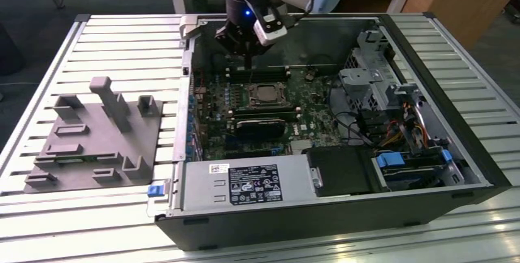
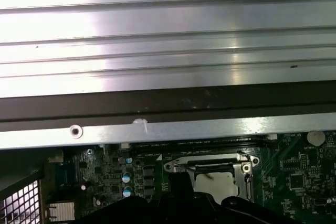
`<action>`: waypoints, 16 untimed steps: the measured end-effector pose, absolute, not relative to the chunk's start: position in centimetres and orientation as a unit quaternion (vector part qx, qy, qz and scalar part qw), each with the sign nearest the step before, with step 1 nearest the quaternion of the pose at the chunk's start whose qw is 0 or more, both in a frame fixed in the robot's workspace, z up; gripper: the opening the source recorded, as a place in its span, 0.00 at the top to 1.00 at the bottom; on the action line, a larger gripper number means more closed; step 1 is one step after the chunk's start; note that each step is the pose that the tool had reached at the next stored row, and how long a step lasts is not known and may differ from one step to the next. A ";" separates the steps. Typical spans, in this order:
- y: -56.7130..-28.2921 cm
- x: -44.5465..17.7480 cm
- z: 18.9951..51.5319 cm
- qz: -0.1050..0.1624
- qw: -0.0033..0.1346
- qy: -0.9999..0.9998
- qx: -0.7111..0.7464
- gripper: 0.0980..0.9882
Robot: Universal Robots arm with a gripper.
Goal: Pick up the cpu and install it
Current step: 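Install the first cpu locking lever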
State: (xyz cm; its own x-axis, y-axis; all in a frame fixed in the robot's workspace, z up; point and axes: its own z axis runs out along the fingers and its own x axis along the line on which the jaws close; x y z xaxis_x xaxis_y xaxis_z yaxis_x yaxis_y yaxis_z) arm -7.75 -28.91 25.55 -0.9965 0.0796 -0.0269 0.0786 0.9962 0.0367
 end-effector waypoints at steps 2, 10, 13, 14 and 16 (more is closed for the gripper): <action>-28.9 -7.6 25.6 0.018 0.014 0.999 0.040 0.99; -29.0 -7.6 25.3 0.040 0.013 0.998 0.040 0.99; -29.1 -7.4 25.0 0.040 0.013 0.999 0.034 0.99; -29.1 -7.3 24.9 0.040 0.013 0.999 0.031 0.99; -29.1 -6.9 24.7 0.039 0.013 0.999 0.029 0.99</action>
